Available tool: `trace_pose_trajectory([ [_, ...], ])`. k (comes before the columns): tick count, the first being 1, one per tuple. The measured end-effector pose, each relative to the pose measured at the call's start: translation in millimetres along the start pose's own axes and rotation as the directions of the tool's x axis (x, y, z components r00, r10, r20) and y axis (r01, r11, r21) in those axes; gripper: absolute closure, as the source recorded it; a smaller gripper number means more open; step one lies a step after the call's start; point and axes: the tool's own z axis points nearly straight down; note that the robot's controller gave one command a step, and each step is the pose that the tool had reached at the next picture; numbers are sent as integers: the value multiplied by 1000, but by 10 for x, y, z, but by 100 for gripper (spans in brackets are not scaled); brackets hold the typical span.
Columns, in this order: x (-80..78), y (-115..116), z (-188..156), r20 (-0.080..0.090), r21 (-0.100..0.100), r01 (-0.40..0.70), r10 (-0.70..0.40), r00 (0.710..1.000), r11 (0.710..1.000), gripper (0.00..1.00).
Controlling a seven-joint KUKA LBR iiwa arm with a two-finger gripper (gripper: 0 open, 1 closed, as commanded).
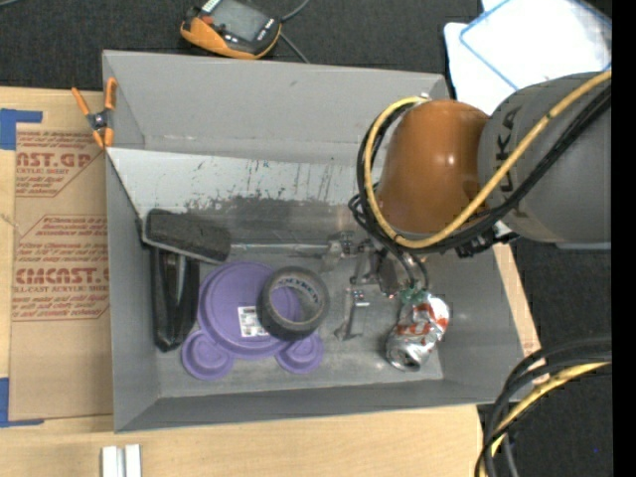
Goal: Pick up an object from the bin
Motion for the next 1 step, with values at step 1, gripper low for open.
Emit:
trace_pose_trajectory([
  [1, -21, -1, -40, 8, 0, 0, 0, 1000, 1000, 0],
])
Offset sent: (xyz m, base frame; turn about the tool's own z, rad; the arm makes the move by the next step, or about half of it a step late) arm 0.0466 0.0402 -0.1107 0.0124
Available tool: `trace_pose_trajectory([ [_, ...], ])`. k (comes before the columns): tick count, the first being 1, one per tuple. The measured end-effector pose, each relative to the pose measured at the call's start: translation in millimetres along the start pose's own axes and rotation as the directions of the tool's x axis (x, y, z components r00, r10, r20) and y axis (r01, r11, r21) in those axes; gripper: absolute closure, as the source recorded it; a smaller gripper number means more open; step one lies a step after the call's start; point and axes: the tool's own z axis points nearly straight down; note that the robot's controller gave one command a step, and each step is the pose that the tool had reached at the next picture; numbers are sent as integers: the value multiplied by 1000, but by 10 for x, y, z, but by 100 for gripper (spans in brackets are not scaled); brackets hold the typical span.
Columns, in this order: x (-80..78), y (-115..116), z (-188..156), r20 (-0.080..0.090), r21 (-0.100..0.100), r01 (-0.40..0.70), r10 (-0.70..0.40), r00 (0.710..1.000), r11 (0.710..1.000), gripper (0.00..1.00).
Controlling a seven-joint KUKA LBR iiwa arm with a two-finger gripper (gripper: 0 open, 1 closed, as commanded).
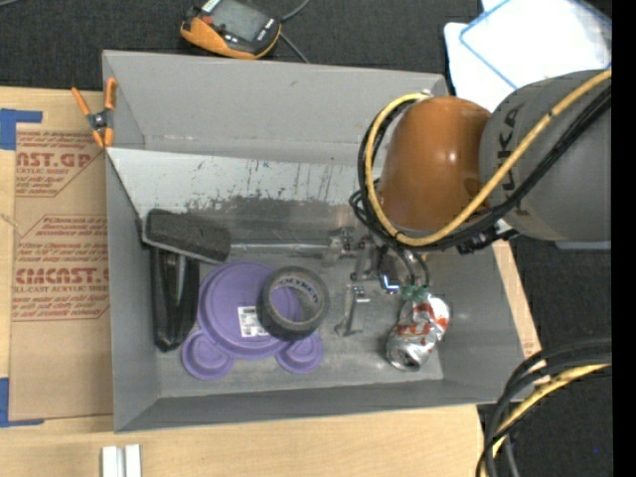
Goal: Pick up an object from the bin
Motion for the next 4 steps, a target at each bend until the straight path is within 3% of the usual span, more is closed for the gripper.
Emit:
trace_pose_trajectory([
  [1, -393, 312, 818, 7, 1, -12, 12, 1000, 1000, 0],
  [2, -496, 528, 572, 14, 0, 6, -6, 1000, 1000, 0],
  [3, -571, 634, 650, 16, 2, 106, -106, 994, 994, 0],
  [4, -579, 741, 1132, 22, 0, 88, -88, 996, 996, 0],
])
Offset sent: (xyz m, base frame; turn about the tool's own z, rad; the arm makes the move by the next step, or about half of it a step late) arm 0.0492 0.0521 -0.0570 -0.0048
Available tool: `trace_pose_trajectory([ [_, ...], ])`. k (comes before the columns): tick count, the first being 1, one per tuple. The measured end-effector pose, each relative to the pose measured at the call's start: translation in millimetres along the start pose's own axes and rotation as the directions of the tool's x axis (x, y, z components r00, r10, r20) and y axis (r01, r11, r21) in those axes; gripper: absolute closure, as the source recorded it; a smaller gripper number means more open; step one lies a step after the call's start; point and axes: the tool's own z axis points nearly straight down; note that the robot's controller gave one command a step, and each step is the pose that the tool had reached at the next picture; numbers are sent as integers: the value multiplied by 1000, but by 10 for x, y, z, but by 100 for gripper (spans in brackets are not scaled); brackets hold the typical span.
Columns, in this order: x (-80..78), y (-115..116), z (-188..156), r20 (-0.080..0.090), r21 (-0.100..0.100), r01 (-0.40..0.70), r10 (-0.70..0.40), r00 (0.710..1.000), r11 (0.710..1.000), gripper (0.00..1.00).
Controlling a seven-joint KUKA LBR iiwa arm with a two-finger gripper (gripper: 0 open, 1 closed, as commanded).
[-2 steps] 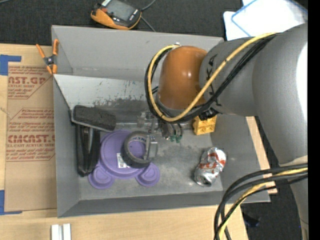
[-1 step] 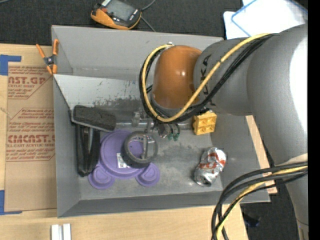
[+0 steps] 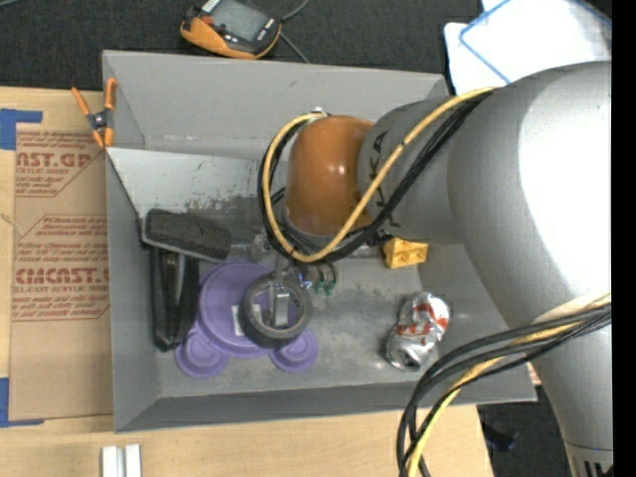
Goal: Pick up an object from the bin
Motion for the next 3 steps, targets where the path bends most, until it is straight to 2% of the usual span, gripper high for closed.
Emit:
trace_pose_trajectory([
  [1, -72, 72, -34, 17, -1, -42, 42, 999, 999, 100],
  [2, -74, 72, -37, 18, -1, -43, 43, 999, 999, 100],
  [3, -74, 75, -287, 18, -1, -42, 42, 999, 999, 100],
])
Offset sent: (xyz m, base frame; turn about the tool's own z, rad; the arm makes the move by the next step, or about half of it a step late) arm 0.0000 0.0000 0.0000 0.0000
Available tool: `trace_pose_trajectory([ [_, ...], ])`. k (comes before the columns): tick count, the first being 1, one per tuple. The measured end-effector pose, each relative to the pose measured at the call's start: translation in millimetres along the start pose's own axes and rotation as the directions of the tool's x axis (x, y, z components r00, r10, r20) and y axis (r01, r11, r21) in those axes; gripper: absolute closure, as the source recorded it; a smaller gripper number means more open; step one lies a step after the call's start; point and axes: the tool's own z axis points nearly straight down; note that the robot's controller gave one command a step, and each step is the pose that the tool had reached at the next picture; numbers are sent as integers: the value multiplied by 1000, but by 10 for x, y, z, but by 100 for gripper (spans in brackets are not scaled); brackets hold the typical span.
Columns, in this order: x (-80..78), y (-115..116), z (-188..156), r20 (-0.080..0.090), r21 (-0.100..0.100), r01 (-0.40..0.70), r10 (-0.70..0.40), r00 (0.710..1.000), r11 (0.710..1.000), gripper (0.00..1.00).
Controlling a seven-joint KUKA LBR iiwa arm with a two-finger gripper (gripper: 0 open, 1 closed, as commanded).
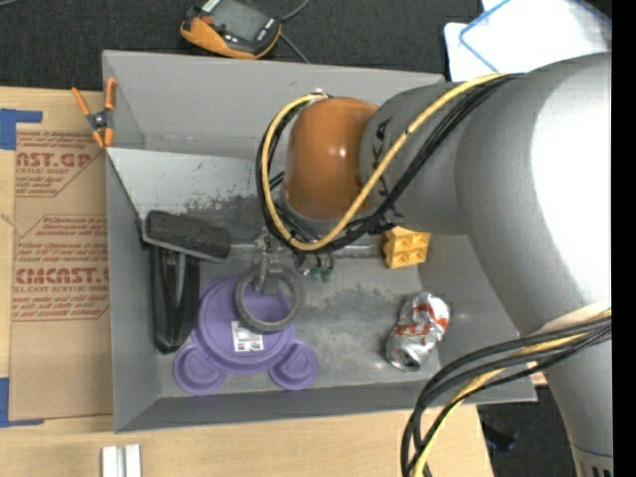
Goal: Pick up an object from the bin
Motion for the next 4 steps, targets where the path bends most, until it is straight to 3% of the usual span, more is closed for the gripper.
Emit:
trace_pose_trajectory([
  [3, -2, 1, -320, -2, 0, 0, 0, 1000, 1000, 100],
  [4, -12, 4, -685, -4, 0, 0, 0, 1000, 1000, 100],
])
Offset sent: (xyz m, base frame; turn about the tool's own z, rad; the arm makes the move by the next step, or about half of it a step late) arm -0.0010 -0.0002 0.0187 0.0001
